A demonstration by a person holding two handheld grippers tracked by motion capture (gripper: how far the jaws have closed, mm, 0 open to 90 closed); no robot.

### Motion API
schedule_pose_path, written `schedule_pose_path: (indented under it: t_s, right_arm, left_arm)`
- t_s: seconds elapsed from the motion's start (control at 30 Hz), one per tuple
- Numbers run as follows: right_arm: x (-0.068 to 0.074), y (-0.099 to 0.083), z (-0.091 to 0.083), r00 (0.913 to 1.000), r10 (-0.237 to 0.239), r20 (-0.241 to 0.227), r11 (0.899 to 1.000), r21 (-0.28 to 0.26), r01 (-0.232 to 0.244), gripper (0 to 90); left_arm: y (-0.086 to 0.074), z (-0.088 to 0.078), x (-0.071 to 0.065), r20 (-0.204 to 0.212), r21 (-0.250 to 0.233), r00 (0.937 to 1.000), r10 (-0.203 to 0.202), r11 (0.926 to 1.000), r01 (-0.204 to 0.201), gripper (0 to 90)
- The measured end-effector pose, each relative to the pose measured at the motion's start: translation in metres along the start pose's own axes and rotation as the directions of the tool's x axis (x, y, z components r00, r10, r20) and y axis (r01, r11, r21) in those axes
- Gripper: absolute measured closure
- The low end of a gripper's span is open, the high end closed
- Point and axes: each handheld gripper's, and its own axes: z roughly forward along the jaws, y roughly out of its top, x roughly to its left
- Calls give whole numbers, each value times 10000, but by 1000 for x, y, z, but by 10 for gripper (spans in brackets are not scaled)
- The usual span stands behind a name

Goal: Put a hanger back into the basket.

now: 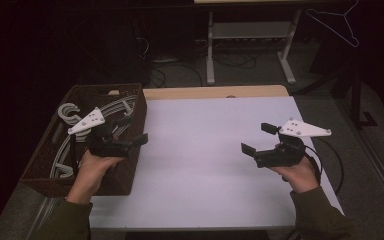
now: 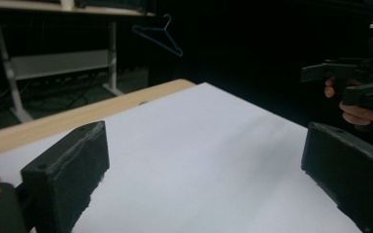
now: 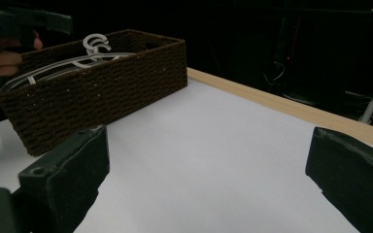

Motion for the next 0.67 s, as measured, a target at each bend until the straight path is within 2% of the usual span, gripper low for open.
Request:
schedule_pose_path:
  t_s: [0.2, 0.3, 0.67]
  right_arm:
    - [-4, 6, 0, 9999, 105, -134, 9986, -515, -112, 8]
    - [-5, 9, -1, 9997, 218, -141, 9969, -751, -228, 8]
    - [-4, 9, -2, 9998, 157, -122, 9965, -815, -166, 8]
  left_arm:
    - [-4, 7, -7, 311, -98, 9984, 474, 9988, -472, 11]
    - [-6, 10, -9, 434, -41, 9980, 467, 9989, -466, 11]
    - [-9, 14, -12, 647, 3, 9971, 392, 9992, -393, 11]
